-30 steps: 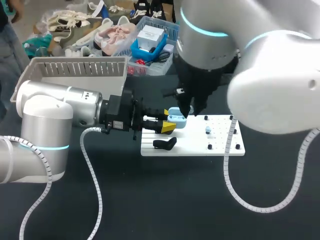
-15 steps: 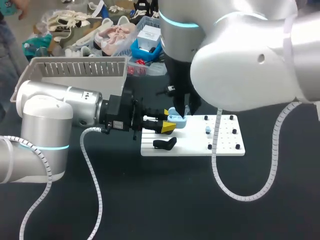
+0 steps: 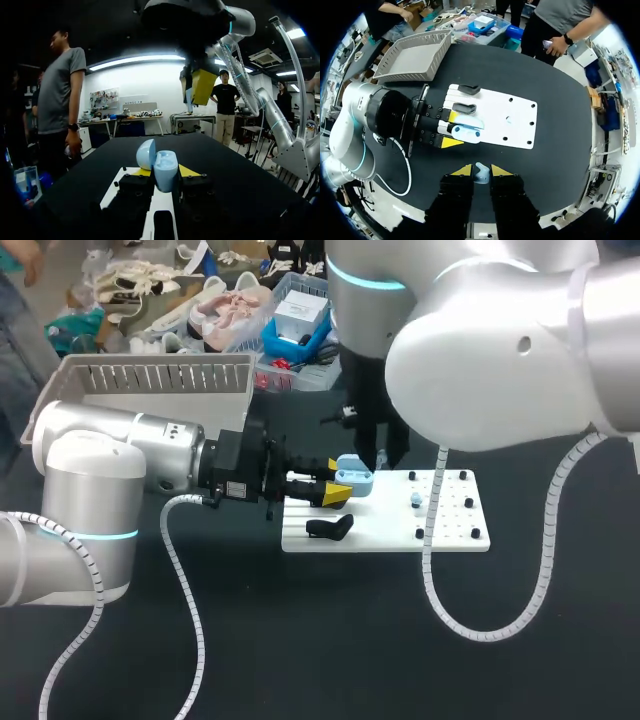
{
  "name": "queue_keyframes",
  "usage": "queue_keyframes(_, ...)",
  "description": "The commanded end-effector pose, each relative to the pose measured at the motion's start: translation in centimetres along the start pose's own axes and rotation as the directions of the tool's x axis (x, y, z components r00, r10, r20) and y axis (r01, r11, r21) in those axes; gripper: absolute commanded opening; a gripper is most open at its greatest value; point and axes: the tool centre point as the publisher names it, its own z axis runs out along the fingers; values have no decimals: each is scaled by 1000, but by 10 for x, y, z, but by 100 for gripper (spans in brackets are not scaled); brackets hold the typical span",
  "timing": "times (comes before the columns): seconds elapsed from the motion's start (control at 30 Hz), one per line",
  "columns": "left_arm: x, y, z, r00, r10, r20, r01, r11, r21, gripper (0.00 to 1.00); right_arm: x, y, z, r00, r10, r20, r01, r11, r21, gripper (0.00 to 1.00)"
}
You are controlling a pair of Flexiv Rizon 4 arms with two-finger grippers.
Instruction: Pick up each earbud case from the left stands, insert the matching earbuds, close the lid, and place the case in the box.
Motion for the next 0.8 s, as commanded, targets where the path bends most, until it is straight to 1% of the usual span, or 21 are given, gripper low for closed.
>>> queue_keyframes(0.03, 0, -1, 1, 1000, 1, 0, -1, 1000, -5, 0, -22, -8, 5, 998, 42, -48, -41, 999, 21, 0)
queue_keyframes(0.13, 0, -1, 1, 1000, 1, 0, -1, 1000, -5, 0, -26, -11, 6, 995, 79, -57, -76, 996, 54, 0)
queue_keyframes(0.3, 0, -1, 1, 1000, 1, 0, -1, 1000, -5, 0, -29, -13, 7, 989, 133, -62, -127, 988, 83, 0)
queue_keyframes(0.4, 0, -1, 1, 1000, 1, 0, -1, 1000, -5, 0, -26, -10, 6, 986, 153, -64, -148, 985, 85, 0)
queue_keyframes(0.63, 0, -1, 1, 1000, 1, 0, -1, 1000, -5, 0, -19, -7, 8, 980, 193, -55, -185, 974, 132, 0)
queue_keyframes(0.8, 0, -1, 1, 1000, 1, 0, -1, 1000, -5, 0, -16, 0, 12, 978, 199, -57, -190, 973, 132, 0)
